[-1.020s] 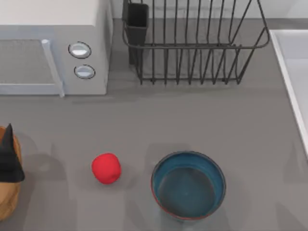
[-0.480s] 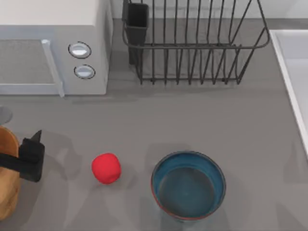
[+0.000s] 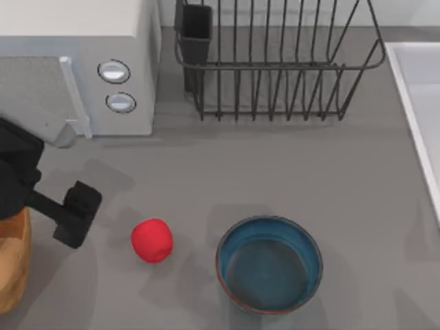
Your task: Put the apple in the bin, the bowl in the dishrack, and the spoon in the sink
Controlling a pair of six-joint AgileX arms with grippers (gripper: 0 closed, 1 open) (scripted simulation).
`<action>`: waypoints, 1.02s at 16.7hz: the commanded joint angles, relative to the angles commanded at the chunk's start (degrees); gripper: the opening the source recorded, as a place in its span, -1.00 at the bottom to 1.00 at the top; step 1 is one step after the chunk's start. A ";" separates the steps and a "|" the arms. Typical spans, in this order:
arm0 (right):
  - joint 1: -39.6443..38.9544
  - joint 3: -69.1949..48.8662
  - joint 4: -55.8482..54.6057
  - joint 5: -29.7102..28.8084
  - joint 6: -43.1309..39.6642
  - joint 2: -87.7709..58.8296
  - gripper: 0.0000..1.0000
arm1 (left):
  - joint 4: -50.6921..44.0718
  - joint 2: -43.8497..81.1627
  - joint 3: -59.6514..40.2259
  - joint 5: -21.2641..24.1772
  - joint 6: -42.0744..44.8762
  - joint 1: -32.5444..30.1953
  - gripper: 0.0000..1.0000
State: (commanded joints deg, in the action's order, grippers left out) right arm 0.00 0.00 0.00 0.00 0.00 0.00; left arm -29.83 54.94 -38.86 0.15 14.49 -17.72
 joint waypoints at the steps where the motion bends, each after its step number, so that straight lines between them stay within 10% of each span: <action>1: 0.00 0.00 0.00 0.00 0.00 0.00 1.00 | -1.43 2.63 -1.84 0.00 0.73 -0.87 1.00; 17: 0.00 0.00 0.00 0.00 0.00 0.00 1.00 | -25.15 46.13 -30.83 0.27 12.23 -14.91 1.00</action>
State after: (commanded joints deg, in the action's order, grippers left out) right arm 0.00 0.00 0.00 0.00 0.00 0.00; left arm -54.98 101.07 -69.69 0.42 26.72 -32.63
